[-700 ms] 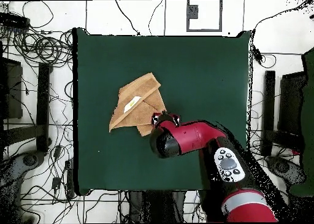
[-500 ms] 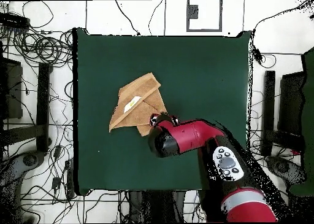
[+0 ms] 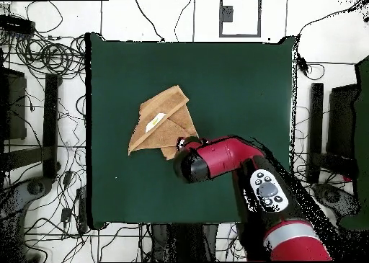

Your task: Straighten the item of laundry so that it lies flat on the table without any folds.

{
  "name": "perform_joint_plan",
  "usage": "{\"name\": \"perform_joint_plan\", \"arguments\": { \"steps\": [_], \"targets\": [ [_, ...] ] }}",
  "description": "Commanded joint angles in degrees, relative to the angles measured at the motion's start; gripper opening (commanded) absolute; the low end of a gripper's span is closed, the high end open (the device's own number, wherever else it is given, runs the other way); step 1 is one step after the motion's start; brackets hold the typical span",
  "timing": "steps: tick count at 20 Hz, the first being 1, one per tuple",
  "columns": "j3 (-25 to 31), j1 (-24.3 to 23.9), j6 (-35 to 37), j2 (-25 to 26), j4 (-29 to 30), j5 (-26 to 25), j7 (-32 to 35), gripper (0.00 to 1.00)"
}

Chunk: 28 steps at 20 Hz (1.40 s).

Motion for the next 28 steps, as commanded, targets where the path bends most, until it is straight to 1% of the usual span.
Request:
{"name": "perform_joint_plan", "arguments": {
  "steps": [1, 11, 12, 20, 28],
  "targets": [
    [10.19, -2.60, 10.30, 2.06, 3.27, -2.25, -19.17, 0.00],
    [11.78, -3.64, 11.41, 2.04, 3.41, -4.36, -17.80, 0.00],
    [11.92, -3.72, 11.39, 2.03, 3.43, -4.61, -17.61, 1.00],
    [12.11, -3.67, 11.73, 1.96, 3.49, -5.62, -17.76, 1.00],
    [14.30, -5.43, 10.78, 2.29, 4.03, -7.03, -18.32, 1.00]
  ]
}}
